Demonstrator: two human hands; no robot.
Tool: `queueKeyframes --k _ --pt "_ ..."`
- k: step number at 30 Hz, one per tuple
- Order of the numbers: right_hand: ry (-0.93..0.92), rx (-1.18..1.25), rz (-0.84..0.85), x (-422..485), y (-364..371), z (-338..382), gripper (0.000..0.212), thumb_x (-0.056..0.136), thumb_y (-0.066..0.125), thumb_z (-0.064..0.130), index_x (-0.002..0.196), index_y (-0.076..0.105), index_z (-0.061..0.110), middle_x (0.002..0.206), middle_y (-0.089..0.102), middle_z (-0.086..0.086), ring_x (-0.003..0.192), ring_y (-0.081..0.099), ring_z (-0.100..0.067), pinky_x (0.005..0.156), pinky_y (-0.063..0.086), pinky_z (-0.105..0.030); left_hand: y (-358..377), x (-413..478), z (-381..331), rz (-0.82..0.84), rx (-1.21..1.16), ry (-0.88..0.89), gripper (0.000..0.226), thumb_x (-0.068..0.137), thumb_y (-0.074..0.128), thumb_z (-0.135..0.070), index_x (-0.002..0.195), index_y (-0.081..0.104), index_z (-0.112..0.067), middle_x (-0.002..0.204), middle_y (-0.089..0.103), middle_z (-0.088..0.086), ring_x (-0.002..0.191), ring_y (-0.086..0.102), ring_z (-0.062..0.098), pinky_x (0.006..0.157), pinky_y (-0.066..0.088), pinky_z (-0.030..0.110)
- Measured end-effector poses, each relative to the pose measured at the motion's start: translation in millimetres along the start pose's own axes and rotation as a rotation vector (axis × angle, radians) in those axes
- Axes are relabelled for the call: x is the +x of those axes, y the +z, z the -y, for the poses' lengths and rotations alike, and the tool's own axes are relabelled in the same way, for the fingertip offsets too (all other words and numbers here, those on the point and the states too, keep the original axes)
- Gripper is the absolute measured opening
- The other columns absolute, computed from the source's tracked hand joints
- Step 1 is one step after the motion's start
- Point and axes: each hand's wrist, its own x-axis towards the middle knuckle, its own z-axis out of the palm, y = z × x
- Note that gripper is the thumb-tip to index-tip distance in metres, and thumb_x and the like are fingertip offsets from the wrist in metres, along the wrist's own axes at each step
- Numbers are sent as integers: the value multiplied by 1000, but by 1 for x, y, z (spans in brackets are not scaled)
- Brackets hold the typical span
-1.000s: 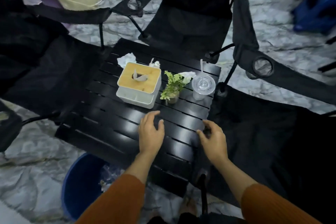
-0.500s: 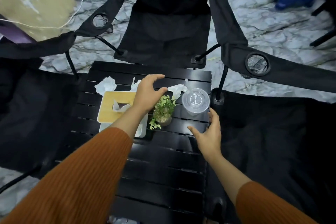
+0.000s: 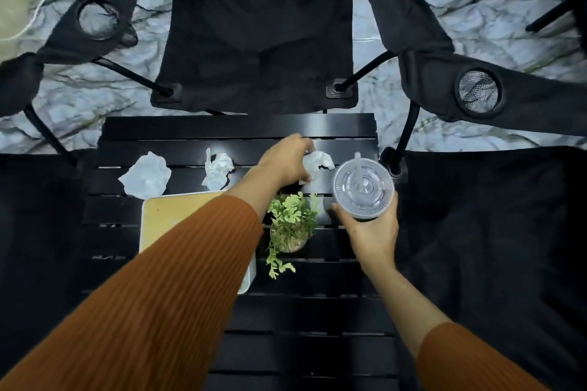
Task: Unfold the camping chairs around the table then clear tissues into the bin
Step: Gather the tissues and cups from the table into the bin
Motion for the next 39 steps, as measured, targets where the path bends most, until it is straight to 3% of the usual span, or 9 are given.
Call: queueKeyframes --k 2,4,15,19,25,30,35,37,39 --pt "1 -12 0 1 2 -1 84 60 88 35 131 43 33 126 57 7 116 54 -10 96 41 -26 1 2 2 -20 -57 -44 36 68 81 -25 100 66 -20 104 66 4 96 63 27 72 48 32" --pt "2 -8 12 2 1 1 84 61 88 33 132 43 31 126 57 7 116 53 -10 96 40 -24 -1 -1 4 -34 -121 -78 31 68 82 -24 94 67 -18 97 69 6 90 65 28 73 51 33" --pt "-130 -1 181 -28 -41 44 77 62 85 34 126 42 37 130 54 4 123 51 -14 106 41 -36 -44 -93 -16 -349 -396 -181 19 71 76 -14 89 68 -15 79 66 1 72 58 17 60 42 24" --pt "-217 -26 294 -61 -59 58 77 65 86 27 123 40 43 129 53 5 123 49 -14 101 39 -29 -40 -159 -28 -460 -487 -227 21 74 76 -14 93 68 -11 78 62 -1 69 54 12 56 38 13" --pt "-327 -73 509 -134 -78 68 72 69 85 19 114 36 46 122 54 6 111 50 -9 87 39 -8 -17 -269 -22 -869 -750 -380 27 77 76 -15 102 67 -12 76 54 -11 70 51 9 72 47 22" --pt "-365 -105 701 -206 -68 50 72 72 83 16 117 35 43 118 52 4 106 49 -8 70 35 4 26 -369 4 -1010 -885 -528 25 75 77 -17 99 69 -12 86 67 4 70 56 10 68 50 17" --pt "-392 -161 905 -288 -44 10 68 66 87 27 116 45 48 120 58 6 112 57 -8 92 52 -30 112 -483 34 -1061 -952 -789 19 79 76 -18 95 66 -15 79 64 -3 69 58 12 67 51 21" --pt "-399 -195 973 -320 -33 -5 70 64 87 32 114 44 54 121 59 6 114 57 -9 94 53 -34 153 -520 45 -1048 -988 -904 19 82 74 -19 97 64 -15 81 65 1 75 63 21 72 54 35" --pt "-395 -239 1048 -348 -23 -19 70 64 86 35 115 42 54 121 59 5 115 57 -12 92 53 -34 191 -548 51 -1014 -967 -1028 19 84 71 -22 99 65 -12 84 68 5 75 64 22 67 52 36"
